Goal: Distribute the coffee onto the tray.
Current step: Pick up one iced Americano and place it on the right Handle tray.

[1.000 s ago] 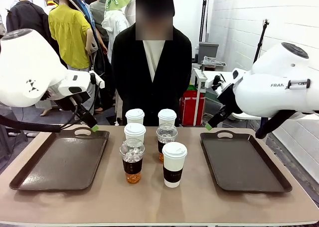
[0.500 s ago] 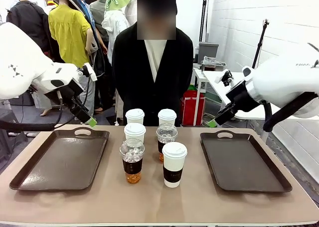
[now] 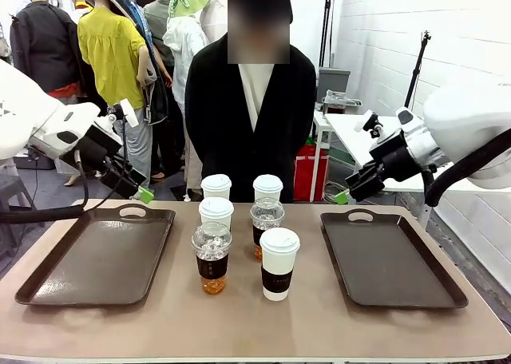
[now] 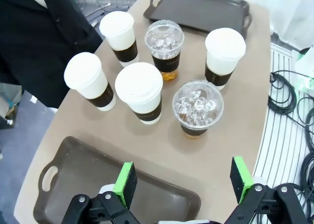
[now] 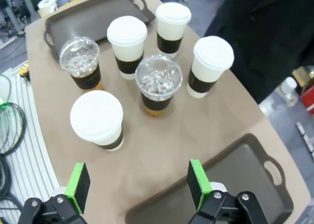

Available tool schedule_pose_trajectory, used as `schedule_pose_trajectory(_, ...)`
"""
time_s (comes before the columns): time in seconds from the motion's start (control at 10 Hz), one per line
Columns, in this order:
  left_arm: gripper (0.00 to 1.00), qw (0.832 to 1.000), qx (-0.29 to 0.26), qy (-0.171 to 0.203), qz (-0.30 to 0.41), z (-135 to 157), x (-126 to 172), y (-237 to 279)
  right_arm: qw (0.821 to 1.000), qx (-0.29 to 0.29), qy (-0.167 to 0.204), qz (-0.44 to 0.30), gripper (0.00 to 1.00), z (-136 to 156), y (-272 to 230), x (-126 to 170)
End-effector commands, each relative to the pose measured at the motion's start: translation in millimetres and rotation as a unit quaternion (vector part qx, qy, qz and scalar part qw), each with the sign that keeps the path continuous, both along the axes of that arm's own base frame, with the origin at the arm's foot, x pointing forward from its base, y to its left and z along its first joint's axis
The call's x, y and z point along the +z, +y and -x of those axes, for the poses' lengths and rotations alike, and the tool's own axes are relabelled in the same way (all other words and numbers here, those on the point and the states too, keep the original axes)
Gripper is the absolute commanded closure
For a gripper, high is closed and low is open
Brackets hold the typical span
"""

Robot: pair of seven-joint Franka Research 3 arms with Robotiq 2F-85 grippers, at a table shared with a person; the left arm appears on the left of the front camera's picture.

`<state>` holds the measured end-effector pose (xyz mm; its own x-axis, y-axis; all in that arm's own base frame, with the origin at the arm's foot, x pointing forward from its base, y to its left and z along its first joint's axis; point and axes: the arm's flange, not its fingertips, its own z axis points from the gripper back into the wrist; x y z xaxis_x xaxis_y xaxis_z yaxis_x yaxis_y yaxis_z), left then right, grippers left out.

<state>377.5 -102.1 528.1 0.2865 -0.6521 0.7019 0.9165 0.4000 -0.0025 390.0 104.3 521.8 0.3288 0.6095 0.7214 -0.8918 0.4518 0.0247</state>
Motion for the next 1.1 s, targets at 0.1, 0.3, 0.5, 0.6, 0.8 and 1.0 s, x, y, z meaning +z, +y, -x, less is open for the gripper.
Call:
schedule_pose_trajectory(0.1, 0.00, 1.000, 0.000, 0.006, 0.014, -5.3, -6.4, 5.4, 1.000, 0.016, -0.004, -0.019, 0.00, -6.4, -2.1, -9.0)
schedule_pose_trajectory(0.3, 0.00, 1.000, 0.003, 0.007, 0.013, -1.1, -2.8, 3.0, 1.000, 0.007, -0.001, -0.015, 0.00, -1.6, -2.3, -4.1)
schedule_pose_trajectory(0.5, 0.00, 1.000, 0.003, 0.007, 0.013, -1.1, -2.8, 3.0, 1.000, 0.007, -0.001, -0.015, 0.00, -1.6, -2.3, -4.1)
schedule_pose_trajectory(0.6, 0.00, 1.000, 0.003, 0.007, 0.013, -1.1, -2.8, 3.0, 1.000, 0.007, -0.001, -0.015, 0.00, -1.6, -2.3, -4.1)
schedule_pose_trajectory(0.8, 0.00, 1.000, 0.003, 0.007, 0.013, -1.1, -2.8, 3.0, 1.000, 0.007, -0.001, -0.015, 0.00, -1.6, -2.3, -4.1)
schedule_pose_trajectory(1.0, 0.00, 1.000, 0.003, 0.007, 0.013, -1.1, -2.8, 3.0, 1.000, 0.007, -0.001, -0.015, 0.00, -1.6, -2.3, -4.1)
